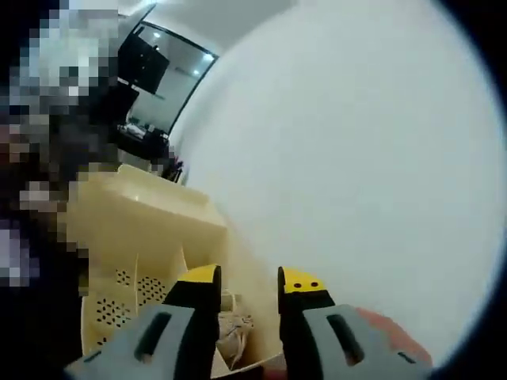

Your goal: Open the drawer, pick up the cosmetic bottles from the table one by one, place them into the drawer, release the gripper, close the drawer, and move the gripper away

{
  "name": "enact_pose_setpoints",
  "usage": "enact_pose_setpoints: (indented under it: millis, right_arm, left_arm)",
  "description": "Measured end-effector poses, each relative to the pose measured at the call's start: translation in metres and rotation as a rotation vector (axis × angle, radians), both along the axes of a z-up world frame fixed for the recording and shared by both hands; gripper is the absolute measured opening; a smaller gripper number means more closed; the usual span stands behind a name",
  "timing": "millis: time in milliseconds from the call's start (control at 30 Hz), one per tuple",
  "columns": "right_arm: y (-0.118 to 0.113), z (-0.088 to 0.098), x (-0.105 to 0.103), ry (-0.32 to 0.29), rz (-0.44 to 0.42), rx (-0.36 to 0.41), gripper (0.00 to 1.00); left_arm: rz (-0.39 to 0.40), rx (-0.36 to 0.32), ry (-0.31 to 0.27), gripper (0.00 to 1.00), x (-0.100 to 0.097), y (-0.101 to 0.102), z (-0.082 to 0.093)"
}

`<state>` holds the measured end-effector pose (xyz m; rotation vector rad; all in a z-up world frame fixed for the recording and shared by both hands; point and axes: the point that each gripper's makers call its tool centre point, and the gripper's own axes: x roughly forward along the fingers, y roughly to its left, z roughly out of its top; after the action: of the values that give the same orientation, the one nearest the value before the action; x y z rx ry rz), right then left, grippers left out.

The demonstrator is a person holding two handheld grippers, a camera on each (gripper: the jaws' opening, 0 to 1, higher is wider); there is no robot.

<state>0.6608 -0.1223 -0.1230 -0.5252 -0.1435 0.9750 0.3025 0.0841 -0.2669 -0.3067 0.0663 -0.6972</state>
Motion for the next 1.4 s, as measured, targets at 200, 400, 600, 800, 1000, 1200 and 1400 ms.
enact_pose_setpoints:
  millis: [200, 400, 600, 800, 1000, 1200, 1400]
  right_arm:
    - [-0.003, 0.012, -0.020, -0.006, 0.010, -0.005, 0.27]
    - [-0.003, 0.017, -0.043, 0.004, 0.032, -0.028, 0.33]
    - [-0.008, 0.017, -0.062, 0.027, 0.032, -0.058, 0.35]
    - [-0.007, 0.018, -0.076, 0.060, 0.044, -0.060, 0.42]
    - [-0.004, 0.014, -0.094, 0.070, 0.063, -0.088, 0.48]
    - [-0.003, 0.013, -0.131, 0.123, 0.134, -0.066, 0.65]
    - [-0.002, 0.010, -0.145, 0.116, 0.147, -0.074, 0.63]
  left_arm:
    - [-0.003, 0.000, -0.006, 0.74, -0.001, 0.000, 0.001]
    - [0.003, -0.046, -0.027, 0.73, -0.002, 0.005, 0.010]
    - [-0.002, -0.033, -0.037, 0.73, -0.004, 0.003, 0.010]
    - [-0.003, -0.030, -0.042, 0.73, -0.005, 0.002, 0.011]
    - [0.001, -0.024, -0.048, 0.75, -0.005, 0.003, 0.011]
    - [-0.001, -0.020, -0.056, 0.75, -0.007, 0.002, 0.012]
    - [-0.002, -0.014, -0.060, 0.75, -0.008, 0.001, 0.012]
